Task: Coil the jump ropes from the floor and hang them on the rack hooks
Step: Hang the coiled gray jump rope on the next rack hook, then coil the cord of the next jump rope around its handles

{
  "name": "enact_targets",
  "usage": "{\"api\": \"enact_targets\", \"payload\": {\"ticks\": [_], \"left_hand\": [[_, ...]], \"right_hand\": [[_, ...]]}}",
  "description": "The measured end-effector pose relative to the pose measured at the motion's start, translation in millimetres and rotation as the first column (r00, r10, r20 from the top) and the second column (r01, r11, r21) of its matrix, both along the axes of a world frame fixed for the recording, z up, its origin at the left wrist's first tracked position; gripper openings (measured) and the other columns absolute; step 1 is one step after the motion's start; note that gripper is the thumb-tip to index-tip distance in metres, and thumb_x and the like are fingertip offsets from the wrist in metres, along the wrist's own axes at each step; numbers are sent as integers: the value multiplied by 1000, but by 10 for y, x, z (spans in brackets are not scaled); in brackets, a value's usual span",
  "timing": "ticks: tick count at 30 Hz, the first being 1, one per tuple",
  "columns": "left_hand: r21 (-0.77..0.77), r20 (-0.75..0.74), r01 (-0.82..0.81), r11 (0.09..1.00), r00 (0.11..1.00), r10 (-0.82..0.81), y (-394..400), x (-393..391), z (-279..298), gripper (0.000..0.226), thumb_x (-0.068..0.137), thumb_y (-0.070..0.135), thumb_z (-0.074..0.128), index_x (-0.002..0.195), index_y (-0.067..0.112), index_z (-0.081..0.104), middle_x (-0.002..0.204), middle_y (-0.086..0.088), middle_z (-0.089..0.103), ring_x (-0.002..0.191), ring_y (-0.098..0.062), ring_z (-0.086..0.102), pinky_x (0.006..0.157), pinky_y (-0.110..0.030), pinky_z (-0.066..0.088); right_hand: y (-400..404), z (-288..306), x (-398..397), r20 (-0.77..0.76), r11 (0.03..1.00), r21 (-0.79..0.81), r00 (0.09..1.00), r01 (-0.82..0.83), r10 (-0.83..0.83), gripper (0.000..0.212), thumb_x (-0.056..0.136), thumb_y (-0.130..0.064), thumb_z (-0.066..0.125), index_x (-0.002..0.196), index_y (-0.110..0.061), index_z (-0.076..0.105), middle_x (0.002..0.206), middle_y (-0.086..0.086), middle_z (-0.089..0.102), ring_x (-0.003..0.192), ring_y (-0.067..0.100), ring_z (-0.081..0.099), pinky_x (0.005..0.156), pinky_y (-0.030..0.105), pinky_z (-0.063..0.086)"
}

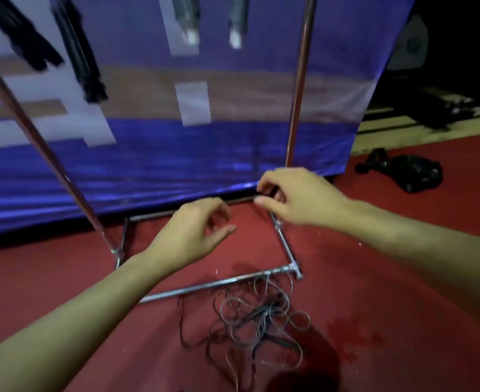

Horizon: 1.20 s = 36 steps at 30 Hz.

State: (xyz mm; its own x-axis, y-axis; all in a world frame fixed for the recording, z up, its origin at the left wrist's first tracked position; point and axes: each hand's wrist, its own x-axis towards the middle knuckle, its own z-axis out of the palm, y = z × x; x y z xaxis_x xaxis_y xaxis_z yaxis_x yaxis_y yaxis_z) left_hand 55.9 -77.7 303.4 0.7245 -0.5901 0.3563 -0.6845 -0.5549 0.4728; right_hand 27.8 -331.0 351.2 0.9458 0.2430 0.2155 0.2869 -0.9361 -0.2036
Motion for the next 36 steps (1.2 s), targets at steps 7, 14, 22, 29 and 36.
{"api": "enact_targets", "payload": {"ticks": [7, 14, 22, 29, 36], "left_hand": [[274, -359, 8, 962, 929, 94, 750, -538, -2207, 20, 86, 37, 78, 100, 30, 67, 94, 14, 69, 67, -12, 64, 70, -34, 56], [382, -507, 182, 906, 861, 41, 907, -872, -3285, 37, 81, 58, 61, 107, 31, 64, 107, 8, 67, 88, -20, 70, 75, -37, 58], [675, -402, 290, 679, 916, 8, 1094, -1460, -4013, 51, 54, 60, 81, 93, 36, 59, 104, 6, 59, 99, -23, 51, 70, -38, 43], [195, -474, 147, 970, 880, -38, 608, -924, -2846, 22, 100, 39, 61, 103, 21, 50, 79, -1, 67, 72, -27, 59, 62, -38, 42], [-145, -367, -5, 989, 929, -49, 386, -416, -681, 16, 100, 31, 62, 95, 21, 51, 73, 9, 55, 65, -7, 46, 65, -28, 42]], "right_hand": [[70, -2244, -733, -516, 990, -123, 856, -71, -2, 30, 99, -49, 56, 121, -27, 58, 118, -5, 59, 111, 22, 61, 86, 35, 48], [138, -3294, -860, -597, 988, -132, 802, -75, -18, 28, 99, -46, 55, 121, -28, 56, 123, -6, 56, 115, 22, 61, 89, 38, 52], [233, -3459, -752, -594, 987, -76, 802, -142, 70, 21, 100, -43, 54, 116, -29, 57, 119, -8, 58, 113, 20, 61, 86, 37, 52], [337, -2857, -639, -600, 933, 345, 741, -100, 301, 43, 98, -29, 64, 140, -27, 55, 130, -8, 56, 116, 3, 55, 103, 18, 41], [371, -1086, -587, -527, 382, 849, 652, 366, 546, 43, 101, -48, 48, 95, -12, 70, 96, 14, 73, 102, 29, 69, 97, 35, 50]]}}
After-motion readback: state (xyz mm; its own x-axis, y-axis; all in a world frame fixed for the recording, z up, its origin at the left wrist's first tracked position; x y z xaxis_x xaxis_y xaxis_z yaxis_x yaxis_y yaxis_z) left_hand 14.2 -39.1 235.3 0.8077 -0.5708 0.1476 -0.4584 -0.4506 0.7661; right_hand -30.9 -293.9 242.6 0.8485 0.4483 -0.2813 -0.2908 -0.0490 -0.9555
